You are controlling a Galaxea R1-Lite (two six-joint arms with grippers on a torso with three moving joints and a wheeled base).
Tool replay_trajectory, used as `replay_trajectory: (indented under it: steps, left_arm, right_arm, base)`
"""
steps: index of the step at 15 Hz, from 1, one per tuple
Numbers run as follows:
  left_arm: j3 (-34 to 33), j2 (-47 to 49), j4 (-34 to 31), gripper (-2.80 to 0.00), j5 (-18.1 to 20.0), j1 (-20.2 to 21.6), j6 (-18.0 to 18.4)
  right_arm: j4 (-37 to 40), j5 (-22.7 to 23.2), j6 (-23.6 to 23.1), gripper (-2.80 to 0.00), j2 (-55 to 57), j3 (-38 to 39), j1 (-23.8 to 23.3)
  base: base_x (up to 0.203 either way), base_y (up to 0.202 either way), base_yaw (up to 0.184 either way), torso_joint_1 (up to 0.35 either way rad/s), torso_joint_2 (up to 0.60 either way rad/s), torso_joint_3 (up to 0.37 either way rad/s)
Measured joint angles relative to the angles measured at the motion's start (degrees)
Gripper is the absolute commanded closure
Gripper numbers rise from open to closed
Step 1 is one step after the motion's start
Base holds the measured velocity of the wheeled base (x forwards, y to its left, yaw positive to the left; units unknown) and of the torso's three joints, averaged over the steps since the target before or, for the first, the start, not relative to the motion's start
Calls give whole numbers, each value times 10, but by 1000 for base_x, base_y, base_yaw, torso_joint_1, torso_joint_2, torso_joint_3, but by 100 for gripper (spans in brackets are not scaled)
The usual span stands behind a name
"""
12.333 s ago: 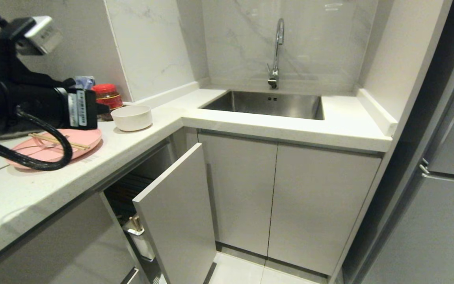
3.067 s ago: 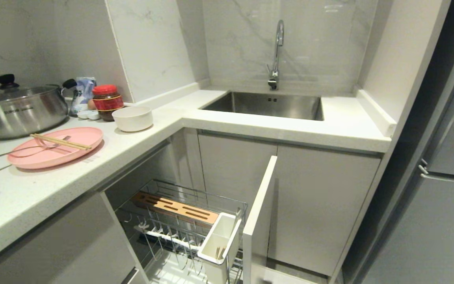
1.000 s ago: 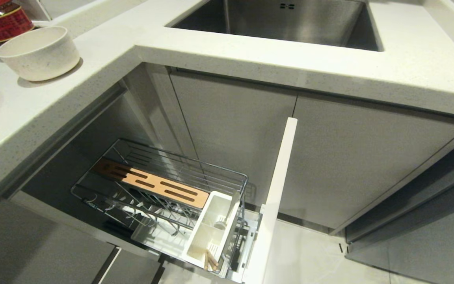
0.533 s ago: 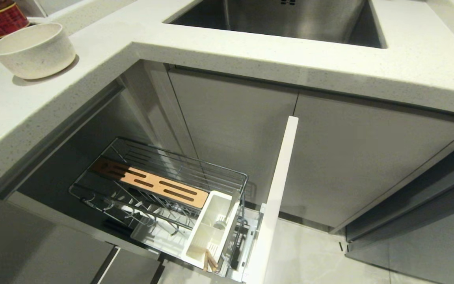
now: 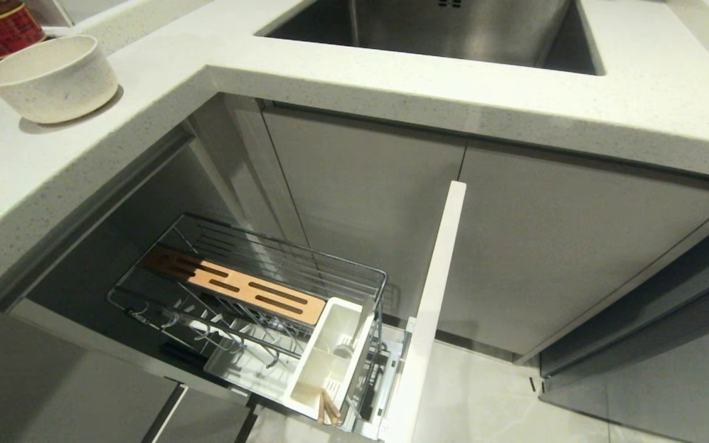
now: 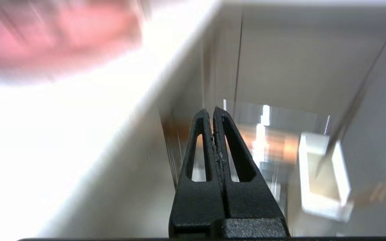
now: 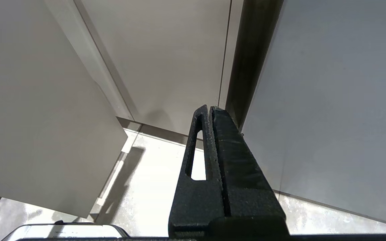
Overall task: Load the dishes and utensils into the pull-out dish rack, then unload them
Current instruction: Pick up the chopsticks and place it in the cupboard
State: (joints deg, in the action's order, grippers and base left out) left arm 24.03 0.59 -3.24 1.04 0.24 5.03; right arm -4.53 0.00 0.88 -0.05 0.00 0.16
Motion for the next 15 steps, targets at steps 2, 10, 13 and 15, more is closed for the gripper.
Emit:
replay_trajectory:
  steps: [2, 10, 13, 15]
  left_arm:
    - [168, 23, -94, 0, -1, 2, 11]
    - [561, 379, -171, 0, -9, 94, 1]
    - [631, 498, -191, 0, -58, 108, -79]
    - [675, 554, -233, 0, -97, 112, -132]
  right_arm:
    - [0, 0, 0, 0, 0, 0, 0]
    - [0, 0, 0, 0, 0, 0, 0]
    - [0, 0, 0, 0, 0, 0, 0]
    - [0, 0, 0, 0, 0, 0, 0]
  base:
    - [0, 0, 0, 0, 0, 0]
    - [0, 0, 0, 0, 0, 0]
    - [0, 0, 0, 0, 0, 0]
    - [0, 0, 0, 0, 0, 0]
